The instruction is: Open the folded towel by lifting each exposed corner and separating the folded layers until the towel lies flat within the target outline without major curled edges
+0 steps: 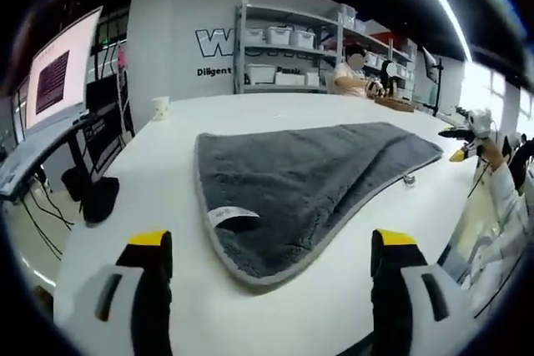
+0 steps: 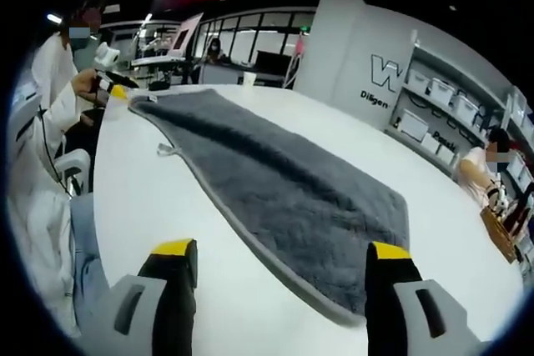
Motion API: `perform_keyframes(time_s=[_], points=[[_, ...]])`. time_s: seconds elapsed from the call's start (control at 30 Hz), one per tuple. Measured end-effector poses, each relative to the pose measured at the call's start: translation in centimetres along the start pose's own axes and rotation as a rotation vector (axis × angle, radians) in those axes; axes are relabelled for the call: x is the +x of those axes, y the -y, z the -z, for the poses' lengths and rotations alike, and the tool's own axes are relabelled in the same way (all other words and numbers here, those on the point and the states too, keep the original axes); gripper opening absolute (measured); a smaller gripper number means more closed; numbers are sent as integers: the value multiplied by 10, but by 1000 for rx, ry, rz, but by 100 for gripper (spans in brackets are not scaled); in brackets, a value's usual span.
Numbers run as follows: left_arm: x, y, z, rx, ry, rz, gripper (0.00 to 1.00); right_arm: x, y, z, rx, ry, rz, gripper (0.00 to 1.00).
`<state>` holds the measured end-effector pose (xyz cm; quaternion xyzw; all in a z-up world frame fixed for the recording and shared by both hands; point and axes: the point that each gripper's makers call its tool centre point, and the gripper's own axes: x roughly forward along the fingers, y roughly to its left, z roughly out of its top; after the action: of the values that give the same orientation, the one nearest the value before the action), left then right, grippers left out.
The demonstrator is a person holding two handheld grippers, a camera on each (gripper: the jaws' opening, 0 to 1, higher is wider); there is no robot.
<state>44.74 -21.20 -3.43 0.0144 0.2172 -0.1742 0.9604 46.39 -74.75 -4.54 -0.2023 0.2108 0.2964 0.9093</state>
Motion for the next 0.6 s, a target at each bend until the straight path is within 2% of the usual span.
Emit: perform_keyframes(time_s=[0.17,0.27,0.37,0.6], points=[[-5,13,-4,10,15,22,99,7,-12,-5,-12,-6,-26,81],[-7,20,-5,15,23,34,99,15,-30,-12,-44,-6,-80,80],[-7,27,-6,10,39,52,99,25,-48,-29,-65,23,-122,80],[-6,35,0,20,25,80,99,52,-92,-60,-118,74,-257,73]])
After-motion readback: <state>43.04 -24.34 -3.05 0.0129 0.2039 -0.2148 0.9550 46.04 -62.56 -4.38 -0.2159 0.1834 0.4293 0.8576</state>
